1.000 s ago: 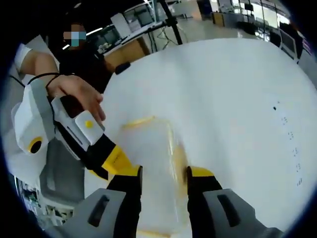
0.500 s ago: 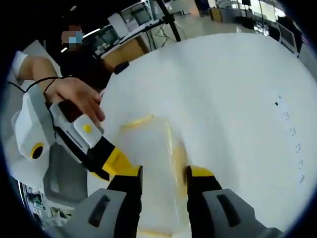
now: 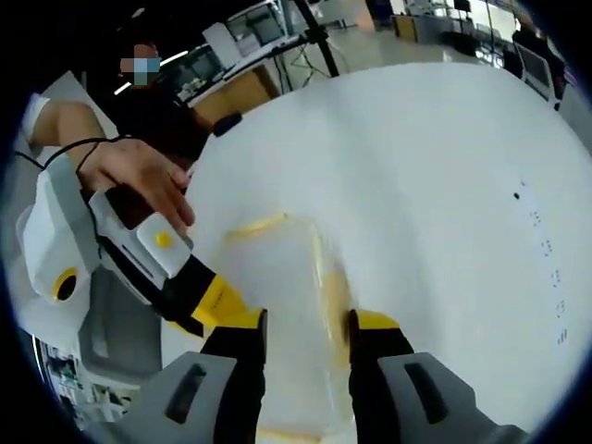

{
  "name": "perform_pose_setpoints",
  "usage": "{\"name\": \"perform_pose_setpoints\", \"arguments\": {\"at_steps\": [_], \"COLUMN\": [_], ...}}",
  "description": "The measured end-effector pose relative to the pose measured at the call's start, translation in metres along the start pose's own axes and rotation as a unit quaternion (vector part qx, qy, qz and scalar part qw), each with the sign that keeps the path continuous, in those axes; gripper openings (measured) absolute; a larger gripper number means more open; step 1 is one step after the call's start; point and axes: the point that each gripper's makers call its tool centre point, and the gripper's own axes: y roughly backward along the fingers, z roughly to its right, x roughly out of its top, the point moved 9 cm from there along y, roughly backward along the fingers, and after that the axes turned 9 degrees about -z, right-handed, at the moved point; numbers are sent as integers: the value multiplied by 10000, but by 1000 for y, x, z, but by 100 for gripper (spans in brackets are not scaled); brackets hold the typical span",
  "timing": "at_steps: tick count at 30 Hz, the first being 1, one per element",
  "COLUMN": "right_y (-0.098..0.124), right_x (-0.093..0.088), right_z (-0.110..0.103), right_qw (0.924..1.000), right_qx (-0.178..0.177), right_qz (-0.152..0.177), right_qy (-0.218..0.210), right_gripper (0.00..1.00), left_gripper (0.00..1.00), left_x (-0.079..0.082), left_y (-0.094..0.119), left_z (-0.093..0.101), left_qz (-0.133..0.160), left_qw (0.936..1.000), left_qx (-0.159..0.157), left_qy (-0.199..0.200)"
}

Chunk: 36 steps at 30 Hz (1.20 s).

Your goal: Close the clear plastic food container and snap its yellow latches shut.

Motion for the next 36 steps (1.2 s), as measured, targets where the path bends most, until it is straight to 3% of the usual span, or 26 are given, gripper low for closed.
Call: {"name": "perform_pose_setpoints", "arguments": {"at_steps": [18, 29, 36], "right_y": [3, 5, 7], "right_x": [0, 0, -3], "right_z": [7, 8, 0], "right_qw": [10000, 9999, 9997], "right_qx": [32, 53, -180], "right_qz": [12, 11, 42], "right_qy": [-90, -101, -164], "right_gripper": [24, 27, 31], "left_gripper": [27, 29, 31], "left_x": [-1, 2, -1], "left_y": [0, 0, 4], "left_z": [3, 4, 7], "left_qz": [-48, -72, -59], "left_qw": [9999, 9996, 9984], "left_qx": [70, 182, 302], "left_qy": [-60, -211, -467]}}
